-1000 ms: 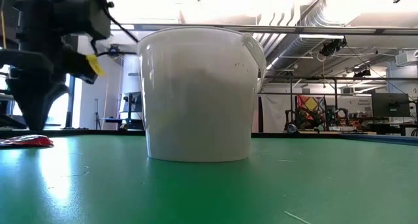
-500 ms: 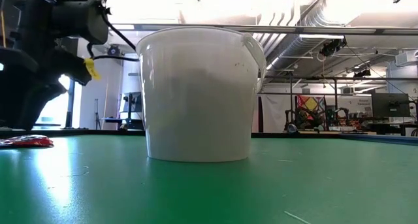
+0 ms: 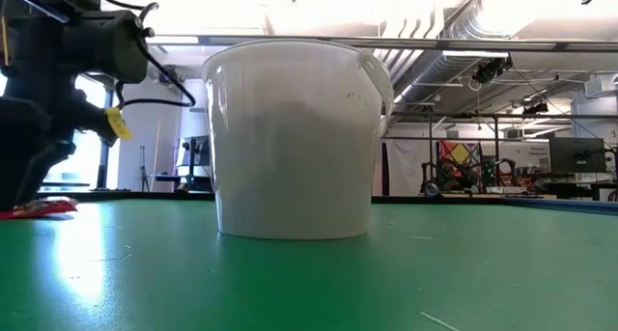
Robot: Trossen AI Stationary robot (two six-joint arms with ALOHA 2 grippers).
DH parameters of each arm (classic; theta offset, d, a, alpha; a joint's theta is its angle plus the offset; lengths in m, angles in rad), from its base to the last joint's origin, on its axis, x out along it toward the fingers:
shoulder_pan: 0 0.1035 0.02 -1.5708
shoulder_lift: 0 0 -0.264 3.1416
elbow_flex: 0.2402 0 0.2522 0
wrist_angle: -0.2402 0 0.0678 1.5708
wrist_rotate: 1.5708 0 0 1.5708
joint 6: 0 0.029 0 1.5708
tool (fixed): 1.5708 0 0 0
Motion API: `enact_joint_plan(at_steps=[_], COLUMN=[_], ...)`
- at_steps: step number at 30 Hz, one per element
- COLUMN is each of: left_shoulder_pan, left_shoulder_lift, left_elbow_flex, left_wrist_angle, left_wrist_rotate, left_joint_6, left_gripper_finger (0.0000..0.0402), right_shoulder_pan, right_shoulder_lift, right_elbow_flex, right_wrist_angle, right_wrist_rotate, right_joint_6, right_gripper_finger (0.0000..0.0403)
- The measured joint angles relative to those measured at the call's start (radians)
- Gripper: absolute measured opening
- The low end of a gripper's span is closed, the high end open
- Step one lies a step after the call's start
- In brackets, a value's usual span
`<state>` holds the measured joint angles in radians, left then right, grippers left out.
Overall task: Sort candy by brand, put in halloween buckets
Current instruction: Put the red candy into the green bucket
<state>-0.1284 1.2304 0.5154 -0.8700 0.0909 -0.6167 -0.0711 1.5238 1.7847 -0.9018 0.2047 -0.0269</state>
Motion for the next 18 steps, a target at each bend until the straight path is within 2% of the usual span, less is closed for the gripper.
enact_joint_plan(at_steps=[4, 7, 18], left_shoulder_pan=[0.0, 0.0, 0.0], left_shoulder_lift=[-0.003, -0.002, -0.003], left_elbow_flex=[-0.02, -0.016, 0.059], left_wrist_angle=[0.016, 0.014, 0.014], left_wrist_rotate=[0.0, -0.003, -0.012], left_joint_6=[-0.017, -0.03, -0.052], left_gripper_finger=[0.0199, 0.0181, 0.0054], right_shoulder_pan=[0.0, 0.0, -0.003], right_shoulder_lift=[0.0, 0.0, -0.006], right_elbow_flex=[0.0, 0.0, 0.0], right_wrist_angle=[0.0, 0.0, -0.112], right_wrist_rotate=[0.0, 0.0, 0.027], right_joint_6=[0.0, -0.002, 0.01], right_gripper_finger=[0.0, 0.0, 0.0])
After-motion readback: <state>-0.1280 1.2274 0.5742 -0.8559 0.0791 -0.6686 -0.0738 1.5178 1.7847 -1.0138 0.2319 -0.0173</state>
